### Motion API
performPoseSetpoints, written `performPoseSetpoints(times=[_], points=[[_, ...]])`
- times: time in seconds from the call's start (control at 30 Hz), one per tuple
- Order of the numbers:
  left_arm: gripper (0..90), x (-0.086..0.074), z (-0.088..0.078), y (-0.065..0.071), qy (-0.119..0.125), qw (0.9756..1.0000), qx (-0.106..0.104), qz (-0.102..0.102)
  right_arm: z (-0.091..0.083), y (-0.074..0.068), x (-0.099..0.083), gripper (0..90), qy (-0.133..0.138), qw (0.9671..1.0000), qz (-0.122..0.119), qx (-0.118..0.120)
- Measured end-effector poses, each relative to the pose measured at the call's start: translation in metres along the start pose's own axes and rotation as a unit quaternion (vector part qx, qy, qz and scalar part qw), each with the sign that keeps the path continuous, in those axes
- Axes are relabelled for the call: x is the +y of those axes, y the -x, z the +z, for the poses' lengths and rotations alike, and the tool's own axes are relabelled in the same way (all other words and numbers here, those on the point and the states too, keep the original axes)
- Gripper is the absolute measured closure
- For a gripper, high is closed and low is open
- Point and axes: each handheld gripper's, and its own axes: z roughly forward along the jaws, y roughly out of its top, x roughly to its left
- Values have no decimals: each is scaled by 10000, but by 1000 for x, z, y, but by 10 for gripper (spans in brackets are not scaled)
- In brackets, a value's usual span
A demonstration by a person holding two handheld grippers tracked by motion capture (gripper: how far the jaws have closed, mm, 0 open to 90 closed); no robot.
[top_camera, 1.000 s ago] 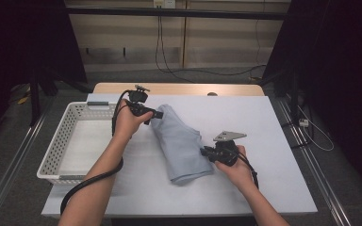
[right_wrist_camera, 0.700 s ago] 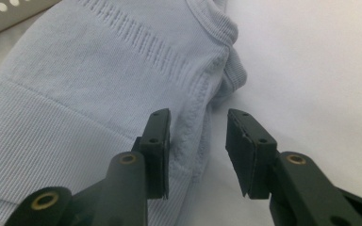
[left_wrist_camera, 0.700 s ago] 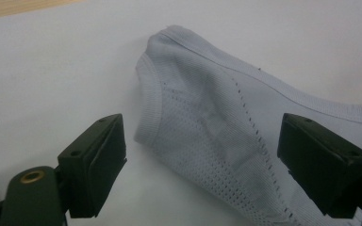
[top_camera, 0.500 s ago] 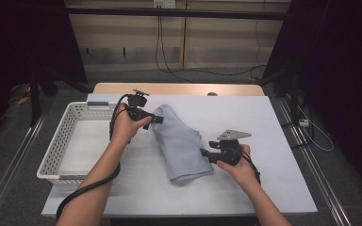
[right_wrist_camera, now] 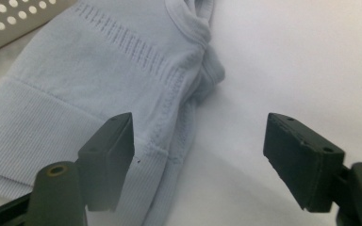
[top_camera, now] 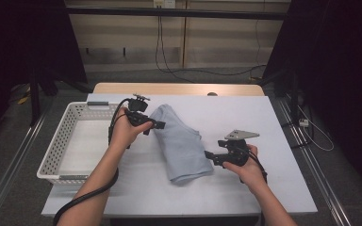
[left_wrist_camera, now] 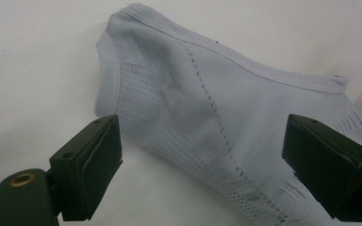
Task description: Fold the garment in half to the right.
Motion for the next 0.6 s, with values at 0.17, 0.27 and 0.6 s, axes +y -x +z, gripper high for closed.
performPoseSetpoints(times=[0.17, 0.27, 0.6], points=[[127, -4, 1, 6, -12, 10000, -45, 26, -3, 2, -4, 211, -31, 10000, -57, -18], [125, -6, 1, 10, -20, 10000, -2, 68, -6, 3, -5, 194, -22, 10000, -64, -42], [124, -16, 3, 15, -61, 10000, 0, 48, -10, 5, -9, 174, 7, 10000, -63, -63]])
